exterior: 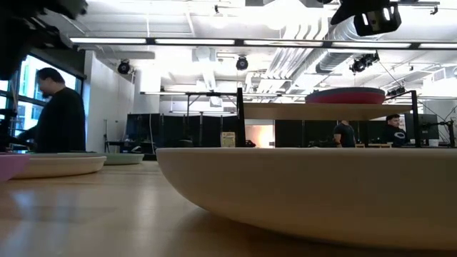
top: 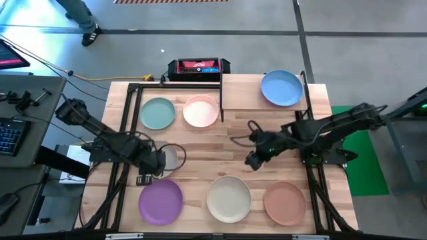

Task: Place and stack plates onto a shelf
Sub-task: Stack the purple plate on top of the blue plate on the shelf

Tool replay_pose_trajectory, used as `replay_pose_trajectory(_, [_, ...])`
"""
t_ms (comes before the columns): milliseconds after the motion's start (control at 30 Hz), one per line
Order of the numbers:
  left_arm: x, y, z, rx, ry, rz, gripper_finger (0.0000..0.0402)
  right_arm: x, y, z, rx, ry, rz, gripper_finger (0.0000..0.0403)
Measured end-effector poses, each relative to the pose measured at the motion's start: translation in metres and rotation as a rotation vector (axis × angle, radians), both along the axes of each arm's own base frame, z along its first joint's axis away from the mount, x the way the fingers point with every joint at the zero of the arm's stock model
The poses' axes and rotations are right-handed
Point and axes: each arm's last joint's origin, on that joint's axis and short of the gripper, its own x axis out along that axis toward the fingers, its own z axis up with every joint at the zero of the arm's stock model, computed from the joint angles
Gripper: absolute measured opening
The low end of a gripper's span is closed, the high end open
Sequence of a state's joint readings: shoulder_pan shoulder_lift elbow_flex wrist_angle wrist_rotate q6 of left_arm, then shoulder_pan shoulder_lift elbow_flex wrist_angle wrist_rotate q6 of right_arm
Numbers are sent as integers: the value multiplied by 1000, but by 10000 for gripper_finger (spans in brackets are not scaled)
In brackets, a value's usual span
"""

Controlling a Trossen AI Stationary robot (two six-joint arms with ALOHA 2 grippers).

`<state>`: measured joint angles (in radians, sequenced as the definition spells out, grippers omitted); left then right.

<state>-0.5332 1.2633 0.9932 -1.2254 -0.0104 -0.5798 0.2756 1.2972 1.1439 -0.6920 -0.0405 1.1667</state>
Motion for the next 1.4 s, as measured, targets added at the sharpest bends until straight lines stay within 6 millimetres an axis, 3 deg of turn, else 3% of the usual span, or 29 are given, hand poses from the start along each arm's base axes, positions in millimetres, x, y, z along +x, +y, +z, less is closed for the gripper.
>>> replay_pose_trajectory(367, [-20,-36,0,-48,-37,89,106,25,34,-25,24,-2,51,106])
replay_pose_trajectory(733, [-43,-58,-1,-60,-76,473,106,30,41,-31,31,0,21,106])
replay_pose_trajectory(1000, [-61,-62,-21,-29,-54,609,106,33,42,-28,40,-43,9,106])
replay_pose_trajectory(1400, [-65,-67,-50,-108,-69,656,106,34,42,-27,48,-50,4,106])
